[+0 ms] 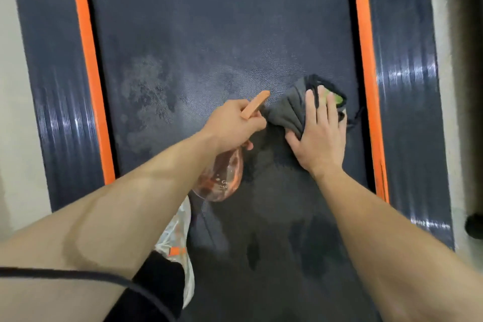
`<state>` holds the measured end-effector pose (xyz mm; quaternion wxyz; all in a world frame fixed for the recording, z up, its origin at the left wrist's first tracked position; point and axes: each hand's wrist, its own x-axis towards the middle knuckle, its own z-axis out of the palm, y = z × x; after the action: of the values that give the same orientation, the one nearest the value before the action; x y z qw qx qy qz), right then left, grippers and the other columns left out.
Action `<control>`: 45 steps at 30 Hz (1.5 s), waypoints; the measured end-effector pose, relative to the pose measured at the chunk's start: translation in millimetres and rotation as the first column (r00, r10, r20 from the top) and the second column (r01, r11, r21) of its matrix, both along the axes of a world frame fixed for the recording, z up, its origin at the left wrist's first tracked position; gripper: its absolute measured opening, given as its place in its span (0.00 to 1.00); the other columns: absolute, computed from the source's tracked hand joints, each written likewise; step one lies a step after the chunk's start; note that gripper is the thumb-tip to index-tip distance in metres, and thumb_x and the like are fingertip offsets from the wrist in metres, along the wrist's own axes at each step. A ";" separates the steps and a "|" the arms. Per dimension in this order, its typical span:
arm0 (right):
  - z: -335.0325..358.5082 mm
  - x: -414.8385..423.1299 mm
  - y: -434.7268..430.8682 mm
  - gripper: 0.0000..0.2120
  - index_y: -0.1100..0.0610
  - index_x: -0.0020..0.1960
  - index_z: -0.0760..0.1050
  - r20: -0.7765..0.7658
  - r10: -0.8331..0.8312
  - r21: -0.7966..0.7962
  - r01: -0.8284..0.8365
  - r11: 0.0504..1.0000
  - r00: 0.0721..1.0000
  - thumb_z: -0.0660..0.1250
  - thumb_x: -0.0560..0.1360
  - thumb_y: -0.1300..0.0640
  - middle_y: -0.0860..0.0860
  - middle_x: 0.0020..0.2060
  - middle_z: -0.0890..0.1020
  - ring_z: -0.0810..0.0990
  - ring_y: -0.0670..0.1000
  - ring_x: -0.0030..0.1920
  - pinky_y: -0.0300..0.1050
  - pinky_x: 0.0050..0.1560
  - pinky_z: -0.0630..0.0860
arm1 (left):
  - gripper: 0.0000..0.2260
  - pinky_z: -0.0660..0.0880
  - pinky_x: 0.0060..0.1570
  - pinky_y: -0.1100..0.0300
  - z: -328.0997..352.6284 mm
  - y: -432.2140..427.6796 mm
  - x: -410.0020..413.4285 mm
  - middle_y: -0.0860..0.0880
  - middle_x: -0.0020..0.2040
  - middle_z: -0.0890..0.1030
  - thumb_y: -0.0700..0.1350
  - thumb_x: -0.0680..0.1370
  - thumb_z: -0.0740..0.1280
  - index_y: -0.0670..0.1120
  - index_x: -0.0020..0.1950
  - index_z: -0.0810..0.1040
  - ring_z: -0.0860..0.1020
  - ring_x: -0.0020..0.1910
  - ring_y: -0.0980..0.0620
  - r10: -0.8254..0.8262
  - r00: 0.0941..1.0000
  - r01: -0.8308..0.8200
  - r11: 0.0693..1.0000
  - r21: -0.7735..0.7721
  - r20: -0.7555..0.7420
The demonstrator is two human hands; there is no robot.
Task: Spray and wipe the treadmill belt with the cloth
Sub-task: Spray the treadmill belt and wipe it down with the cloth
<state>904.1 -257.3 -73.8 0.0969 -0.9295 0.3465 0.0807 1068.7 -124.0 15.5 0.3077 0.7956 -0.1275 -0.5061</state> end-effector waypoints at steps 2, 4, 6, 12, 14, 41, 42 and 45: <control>0.2 -52.9 23.3 0.46 0.55 0.83 0.49 -0.040 -0.007 0.010 0.007 1.000 0.999 0.66 0.74 0.39 0.54 0.83 0.50 0.50 0.57 0.82 0.68 0.76 0.58 | 0.07 0.85 0.44 0.46 -2.2 4.8 -25.1 0.45 0.43 0.84 0.46 0.70 0.72 0.44 0.43 0.81 0.83 0.31 0.47 0.013 0.998 -0.013 1.000 0.002 -0.063; -1.4 -105.4 51.5 0.48 0.54 0.83 0.48 -0.066 -0.047 0.032 0.049 0.998 0.997 0.69 0.73 0.39 0.54 0.83 0.49 0.49 0.57 0.82 0.68 0.76 0.59 | 0.04 0.82 0.32 0.54 -4.7 7.7 -47.0 0.44 0.44 0.83 0.44 0.73 0.72 0.44 0.42 0.81 0.81 0.27 0.50 0.012 0.995 -0.012 1.000 0.007 -0.096; -3.0 -146.2 79.1 0.47 0.55 0.83 0.48 -0.074 -0.076 0.044 0.080 0.996 0.994 0.69 0.74 0.40 0.55 0.83 0.51 0.51 0.58 0.82 0.68 0.75 0.60 | 0.05 0.82 0.34 0.53 -7.1 7.8 -63.2 0.45 0.43 0.83 0.45 0.72 0.71 0.43 0.41 0.81 0.81 0.27 0.49 -0.005 0.993 0.007 1.000 0.013 -0.115; -4.1 -191.3 102.9 0.51 0.55 0.83 0.50 -0.076 -0.029 0.054 0.033 0.998 0.997 0.74 0.71 0.40 0.56 0.83 0.51 0.52 0.59 0.82 0.68 0.75 0.60 | 0.07 0.83 0.40 0.51 -17.1 -6.8 -84.0 0.51 0.39 0.81 0.42 0.73 0.72 0.37 0.43 0.83 0.80 0.31 0.47 -0.009 0.993 0.011 1.000 0.011 -0.116; -2.4 -191.0 101.9 0.50 0.55 0.83 0.50 -0.072 -0.023 0.063 0.027 0.998 0.997 0.73 0.71 0.39 0.56 0.83 0.51 0.52 0.59 0.82 0.68 0.76 0.59 | 0.06 0.81 0.36 0.54 -15.1 -17.1 -91.4 0.48 0.41 0.81 0.41 0.73 0.71 0.37 0.42 0.83 0.80 0.33 0.47 -0.033 0.990 0.033 0.999 -0.002 -0.137; 1.3 -148.8 82.7 0.42 0.53 0.83 0.48 -0.037 -0.062 0.098 0.065 0.993 0.997 0.56 0.74 0.37 0.54 0.83 0.49 0.49 0.57 0.82 0.67 0.78 0.55 | 0.06 0.78 0.39 0.54 -15.2 -9.1 -91.1 0.48 0.36 0.85 0.44 0.75 0.71 0.44 0.39 0.79 0.80 0.26 0.46 0.145 0.985 -0.146 0.989 -0.002 -0.094; -0.6 -127.9 69.4 0.42 0.53 0.83 0.49 -0.016 -0.057 0.102 0.058 0.993 0.998 0.56 0.74 0.37 0.54 0.83 0.49 0.49 0.57 0.82 0.67 0.78 0.54 | 0.06 0.80 0.41 0.50 -15.5 -5.0 -87.4 0.47 0.38 0.86 0.44 0.75 0.71 0.43 0.40 0.80 0.78 0.25 0.46 0.166 0.979 -0.170 0.985 -0.020 -0.122; -6.8 -47.1 6.1 0.43 0.53 0.83 0.48 0.030 0.022 0.093 -0.025 0.995 0.999 0.59 0.74 0.38 0.54 0.83 0.48 0.48 0.56 0.82 0.66 0.78 0.51 | 0.04 0.82 0.44 0.46 -17.9 6.8 -72.2 0.47 0.41 0.87 0.45 0.73 0.71 0.46 0.42 0.83 0.76 0.24 0.49 0.244 0.961 -0.254 0.965 -0.062 -0.133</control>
<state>857.1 -251.2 -80.5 0.1444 -0.9291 0.3298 0.0846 996.5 -117.1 -2.4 0.4073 0.7597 -0.0269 -0.5063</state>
